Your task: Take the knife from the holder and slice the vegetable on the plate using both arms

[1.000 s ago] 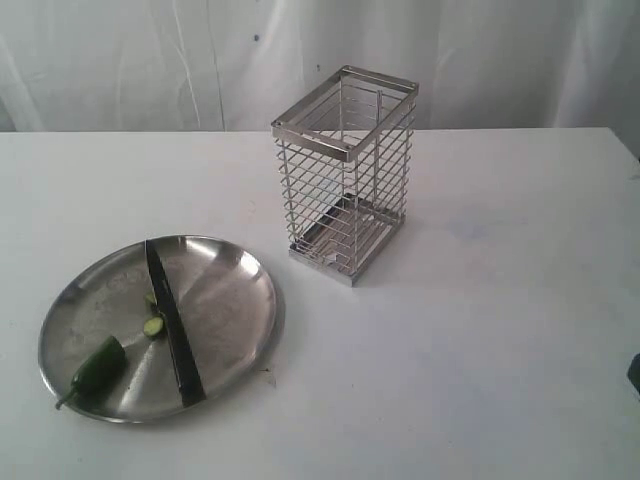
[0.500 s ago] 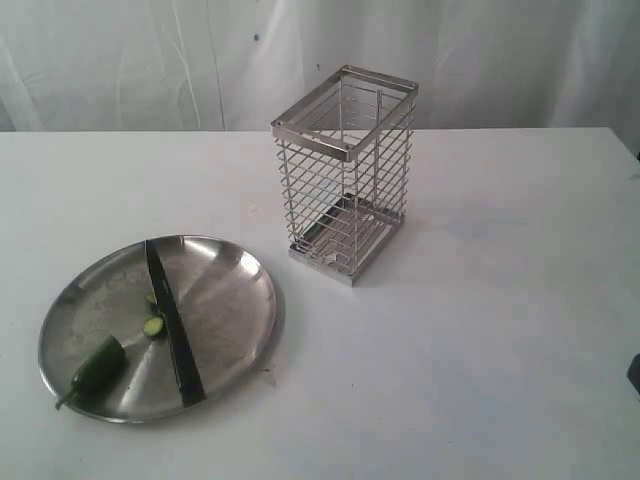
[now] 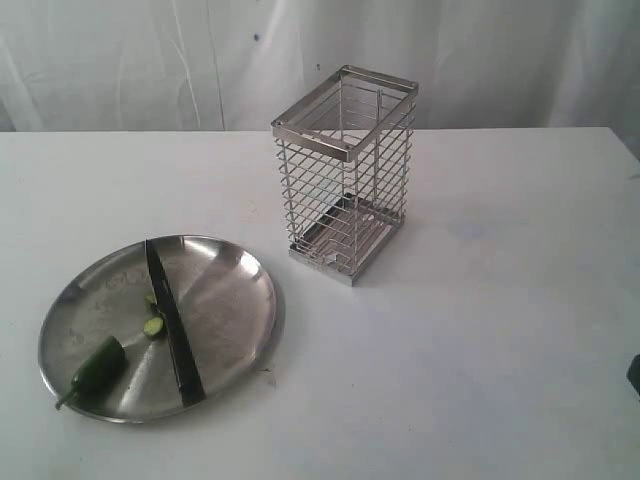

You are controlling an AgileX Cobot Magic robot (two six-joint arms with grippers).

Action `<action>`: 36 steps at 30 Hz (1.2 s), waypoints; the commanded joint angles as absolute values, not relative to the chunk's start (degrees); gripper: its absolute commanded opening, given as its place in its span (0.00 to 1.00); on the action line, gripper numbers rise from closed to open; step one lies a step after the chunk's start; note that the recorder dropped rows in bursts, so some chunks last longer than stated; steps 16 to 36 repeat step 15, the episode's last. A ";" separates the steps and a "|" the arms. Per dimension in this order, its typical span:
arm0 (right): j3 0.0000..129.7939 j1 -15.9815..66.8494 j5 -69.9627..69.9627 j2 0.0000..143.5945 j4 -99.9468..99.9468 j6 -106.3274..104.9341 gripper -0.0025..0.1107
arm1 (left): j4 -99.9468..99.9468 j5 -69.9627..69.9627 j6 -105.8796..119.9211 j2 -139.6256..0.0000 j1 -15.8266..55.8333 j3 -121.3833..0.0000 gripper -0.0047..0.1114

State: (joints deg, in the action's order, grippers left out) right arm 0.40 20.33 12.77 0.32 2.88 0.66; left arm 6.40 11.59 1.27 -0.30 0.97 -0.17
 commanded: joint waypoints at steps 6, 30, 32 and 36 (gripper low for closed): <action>0.00 19.96 12.69 0.00 3.01 0.00 0.02 | 6.62 11.51 1.51 0.00 1.27 0.00 0.04; 0.00 19.96 12.69 0.00 3.01 1.18 0.02 | 6.62 11.51 1.51 0.00 1.27 0.00 0.04; 0.00 19.96 12.69 0.00 3.01 1.18 0.02 | 6.62 11.51 1.51 0.00 1.27 0.00 0.04; 0.00 19.96 12.69 0.00 3.01 1.18 0.02 | 6.62 11.51 1.51 0.00 1.27 0.00 0.04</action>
